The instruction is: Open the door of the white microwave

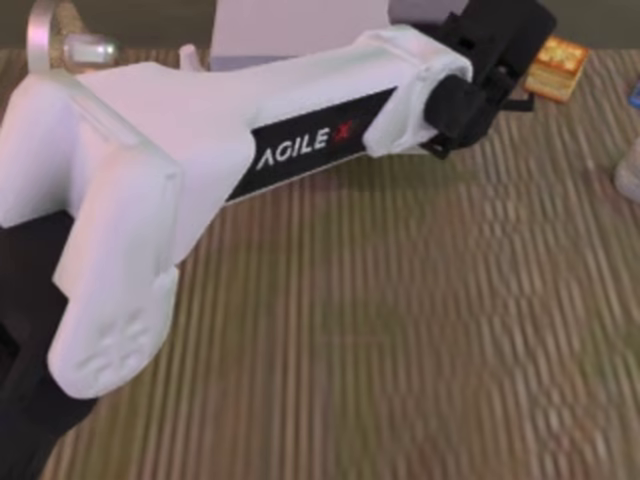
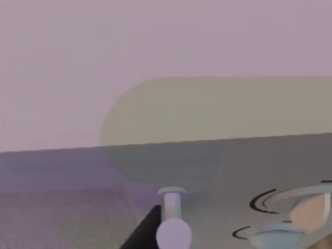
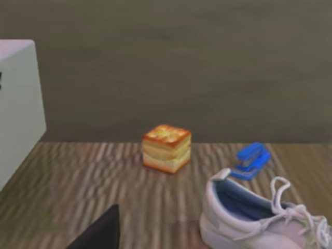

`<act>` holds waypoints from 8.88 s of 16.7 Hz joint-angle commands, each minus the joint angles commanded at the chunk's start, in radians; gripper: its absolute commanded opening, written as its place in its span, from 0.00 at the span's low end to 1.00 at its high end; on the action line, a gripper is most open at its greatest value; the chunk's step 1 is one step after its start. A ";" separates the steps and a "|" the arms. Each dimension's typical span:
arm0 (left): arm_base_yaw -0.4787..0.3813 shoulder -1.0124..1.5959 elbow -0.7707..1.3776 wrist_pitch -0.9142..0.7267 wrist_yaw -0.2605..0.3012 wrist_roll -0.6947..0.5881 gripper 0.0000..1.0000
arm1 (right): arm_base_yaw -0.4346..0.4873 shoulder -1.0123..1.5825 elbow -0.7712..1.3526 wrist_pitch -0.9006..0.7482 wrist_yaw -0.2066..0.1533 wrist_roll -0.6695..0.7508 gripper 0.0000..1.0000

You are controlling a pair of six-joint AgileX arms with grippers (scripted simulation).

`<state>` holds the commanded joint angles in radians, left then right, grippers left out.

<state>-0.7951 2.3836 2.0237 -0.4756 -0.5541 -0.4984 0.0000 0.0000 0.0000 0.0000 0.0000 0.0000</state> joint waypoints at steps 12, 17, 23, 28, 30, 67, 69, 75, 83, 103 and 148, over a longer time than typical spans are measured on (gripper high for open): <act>0.071 0.137 0.496 -0.682 0.215 -0.160 0.00 | 0.000 0.000 0.000 0.000 0.000 0.000 1.00; 0.071 0.137 0.496 -0.682 0.215 -0.160 0.00 | 0.000 0.000 0.000 0.000 0.000 0.000 1.00; 0.071 0.137 0.496 -0.682 0.215 -0.160 0.00 | 0.000 0.000 0.000 0.000 0.000 0.000 1.00; 0.071 0.137 0.496 -0.682 0.215 -0.160 0.00 | 0.000 0.000 0.000 0.000 0.000 0.000 1.00; 0.071 0.137 0.496 -0.682 0.215 -0.160 0.00 | 0.000 0.000 0.000 0.000 0.000 0.000 1.00; 0.071 0.037 0.310 -0.580 0.235 -0.109 0.00 | 0.000 0.000 0.000 0.000 0.000 0.000 1.00; 0.071 0.037 0.310 -0.580 0.235 -0.109 0.00 | 0.000 0.000 0.000 0.000 0.000 0.000 1.00; 0.067 0.017 0.269 -0.555 0.241 -0.095 0.00 | 0.000 0.000 0.000 0.000 0.000 0.000 1.00; 0.073 -0.054 0.149 -0.490 0.261 -0.048 0.00 | 0.000 0.000 0.000 0.000 0.000 0.000 1.00; 0.073 -0.054 0.149 -0.490 0.261 -0.048 0.00 | 0.000 0.000 0.000 0.000 0.000 0.000 1.00; 0.087 -0.240 -0.162 -0.323 0.341 0.119 0.00 | 0.000 0.000 0.000 0.000 0.000 0.000 1.00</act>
<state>-0.7083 2.1436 1.8619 -0.7991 -0.2132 -0.3789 0.0000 0.0000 0.0000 0.0000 0.0000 0.0000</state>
